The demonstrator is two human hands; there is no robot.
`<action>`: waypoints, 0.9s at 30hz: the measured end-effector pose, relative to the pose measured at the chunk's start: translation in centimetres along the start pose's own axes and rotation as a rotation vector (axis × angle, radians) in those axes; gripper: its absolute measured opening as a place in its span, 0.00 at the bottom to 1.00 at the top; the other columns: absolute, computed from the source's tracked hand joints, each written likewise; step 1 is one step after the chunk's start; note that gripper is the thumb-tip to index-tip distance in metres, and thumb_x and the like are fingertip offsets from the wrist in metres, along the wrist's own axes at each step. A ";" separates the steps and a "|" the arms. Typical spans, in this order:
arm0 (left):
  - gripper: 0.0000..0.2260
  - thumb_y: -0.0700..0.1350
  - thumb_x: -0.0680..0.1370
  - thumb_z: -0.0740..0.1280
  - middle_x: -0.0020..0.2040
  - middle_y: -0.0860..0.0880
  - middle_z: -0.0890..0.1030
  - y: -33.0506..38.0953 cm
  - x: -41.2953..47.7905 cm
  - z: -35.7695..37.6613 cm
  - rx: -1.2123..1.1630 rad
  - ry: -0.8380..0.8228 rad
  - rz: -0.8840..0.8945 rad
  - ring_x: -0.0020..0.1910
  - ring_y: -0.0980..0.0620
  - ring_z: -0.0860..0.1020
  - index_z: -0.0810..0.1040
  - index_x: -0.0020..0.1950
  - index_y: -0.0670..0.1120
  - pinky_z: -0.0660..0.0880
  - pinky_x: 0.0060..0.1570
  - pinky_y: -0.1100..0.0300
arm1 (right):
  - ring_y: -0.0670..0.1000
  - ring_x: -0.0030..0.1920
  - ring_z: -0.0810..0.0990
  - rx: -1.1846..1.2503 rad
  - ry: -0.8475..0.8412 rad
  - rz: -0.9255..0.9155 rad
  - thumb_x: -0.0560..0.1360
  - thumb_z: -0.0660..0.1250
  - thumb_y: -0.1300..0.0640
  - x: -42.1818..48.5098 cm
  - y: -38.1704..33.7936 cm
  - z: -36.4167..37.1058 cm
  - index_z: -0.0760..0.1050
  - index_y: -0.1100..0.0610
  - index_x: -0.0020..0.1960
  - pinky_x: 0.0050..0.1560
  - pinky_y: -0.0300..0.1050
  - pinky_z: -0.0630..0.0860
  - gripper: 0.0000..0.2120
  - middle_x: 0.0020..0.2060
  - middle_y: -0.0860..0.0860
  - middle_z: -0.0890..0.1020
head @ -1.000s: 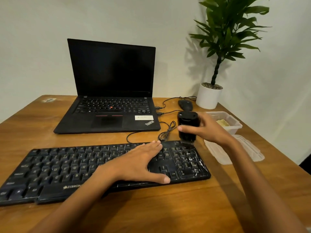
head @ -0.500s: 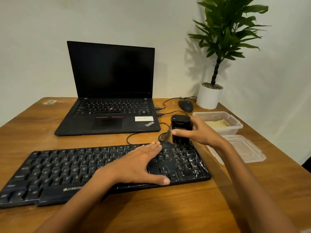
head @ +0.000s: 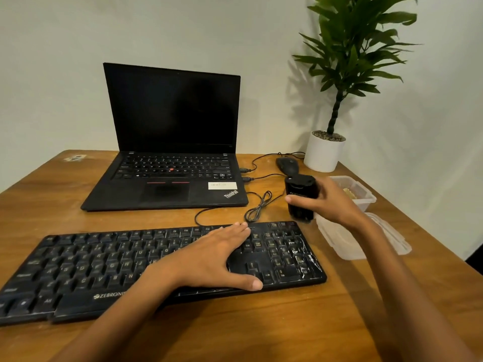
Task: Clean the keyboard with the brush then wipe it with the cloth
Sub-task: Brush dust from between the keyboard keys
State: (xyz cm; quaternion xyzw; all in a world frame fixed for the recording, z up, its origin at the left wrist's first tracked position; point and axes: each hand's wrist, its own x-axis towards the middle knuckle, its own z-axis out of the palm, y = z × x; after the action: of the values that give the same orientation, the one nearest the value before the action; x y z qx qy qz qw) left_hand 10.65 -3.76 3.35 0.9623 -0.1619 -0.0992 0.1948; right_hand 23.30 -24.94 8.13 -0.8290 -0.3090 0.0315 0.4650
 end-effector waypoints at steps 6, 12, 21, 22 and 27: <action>0.44 0.66 0.71 0.63 0.75 0.57 0.40 0.2 0.0 0.0 -0.006 -0.004 -0.005 0.66 0.69 0.39 0.42 0.76 0.50 0.38 0.65 0.69 | 0.36 0.39 0.78 -0.036 -0.183 -0.081 0.69 0.72 0.54 2.2 -1.1 3.6 0.76 0.48 0.45 0.41 0.30 0.72 0.07 0.38 0.42 0.81; 0.44 0.66 0.70 0.63 0.75 0.59 0.39 -0.2 0.1 0.0 -0.018 -0.008 -0.002 0.66 0.69 0.38 0.42 0.76 0.52 0.37 0.64 0.69 | 0.34 0.39 0.78 0.025 -0.143 -0.078 0.70 0.71 0.57 3.1 -0.3 3.5 0.74 0.50 0.45 0.40 0.26 0.71 0.07 0.40 0.42 0.80; 0.44 0.68 0.70 0.62 0.74 0.61 0.39 -0.3 0.1 0.1 -0.011 -0.015 -0.013 0.66 0.69 0.37 0.41 0.76 0.53 0.38 0.65 0.67 | 0.42 0.42 0.79 0.011 -0.030 -0.080 0.69 0.72 0.53 1.7 1.0 2.2 0.75 0.51 0.45 0.40 0.31 0.74 0.07 0.40 0.45 0.81; 0.44 0.68 0.70 0.62 0.74 0.61 0.39 -0.4 0.2 0.2 -0.008 -0.007 -0.013 0.66 0.69 0.37 0.41 0.76 0.53 0.38 0.65 0.67 | 0.40 0.41 0.78 -0.029 -0.019 -0.091 0.69 0.72 0.52 1.7 1.0 1.9 0.75 0.49 0.44 0.39 0.30 0.73 0.07 0.40 0.44 0.81; 0.44 0.68 0.70 0.62 0.75 0.60 0.40 -0.4 0.1 0.2 -0.012 0.005 -0.005 0.67 0.69 0.37 0.42 0.76 0.53 0.38 0.65 0.68 | 0.43 0.43 0.79 -0.020 0.046 -0.042 0.68 0.72 0.52 1.2 2.2 1.3 0.74 0.51 0.45 0.39 0.33 0.74 0.09 0.40 0.46 0.81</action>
State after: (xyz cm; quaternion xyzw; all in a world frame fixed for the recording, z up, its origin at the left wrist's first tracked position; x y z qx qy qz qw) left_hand 10.82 -3.54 2.99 0.9618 -0.1584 -0.0984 0.2006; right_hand 24.88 -24.18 5.89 -0.8275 -0.3158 -0.0005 0.4642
